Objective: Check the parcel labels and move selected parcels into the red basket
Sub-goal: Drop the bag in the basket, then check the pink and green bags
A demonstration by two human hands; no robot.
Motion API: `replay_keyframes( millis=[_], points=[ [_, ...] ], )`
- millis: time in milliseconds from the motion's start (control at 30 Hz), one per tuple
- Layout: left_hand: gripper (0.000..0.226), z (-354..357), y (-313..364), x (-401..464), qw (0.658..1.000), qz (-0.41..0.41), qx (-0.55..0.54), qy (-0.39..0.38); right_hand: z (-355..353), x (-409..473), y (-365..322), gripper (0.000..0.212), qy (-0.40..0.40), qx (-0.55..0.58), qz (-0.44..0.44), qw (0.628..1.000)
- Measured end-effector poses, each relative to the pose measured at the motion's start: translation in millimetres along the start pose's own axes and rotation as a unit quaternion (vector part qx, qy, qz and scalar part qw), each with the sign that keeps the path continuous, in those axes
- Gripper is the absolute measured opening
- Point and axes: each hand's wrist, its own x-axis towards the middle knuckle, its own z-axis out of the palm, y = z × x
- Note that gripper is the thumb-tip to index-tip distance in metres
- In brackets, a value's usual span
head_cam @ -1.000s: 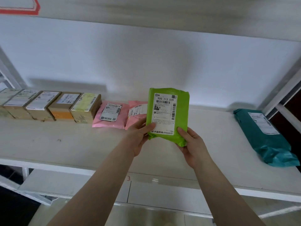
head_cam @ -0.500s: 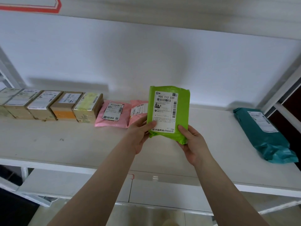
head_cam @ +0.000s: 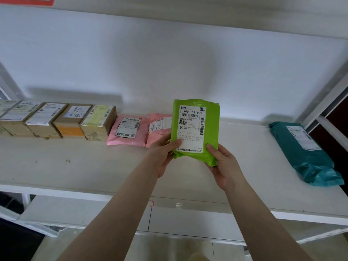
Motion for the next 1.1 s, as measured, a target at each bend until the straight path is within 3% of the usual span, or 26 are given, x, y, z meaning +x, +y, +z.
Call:
replay_keyframes(
  millis=[267,500,600,733,933,1100],
  points=[
    [0.040,4,-5,4,1.000,-0.010,-0.009,0.009,-6,7,-1,0.019,0.005,0.010,0.003,1.000],
    [0.014,31,-31,8,0.995,-0.072,-0.041,0.056,-26,22,2,0.029,0.043,0.065,0.041,0.996],
    [0.029,38,-48,16,0.994,-0.085,-0.017,0.061,-37,32,6,0.032,0.068,0.078,0.058,0.993],
    [0.049,37,-66,37,0.986,-0.105,0.033,0.125,-46,45,12,0.031,0.097,0.091,0.084,0.987],
    [0.043,38,-78,63,0.980,-0.111,0.003,0.165,-52,71,18,0.018,0.116,0.074,0.103,0.985],
    [0.041,39,-84,79,0.976,-0.101,0.022,0.194,-48,94,19,0.003,0.144,-0.027,0.068,0.987]
  ],
)
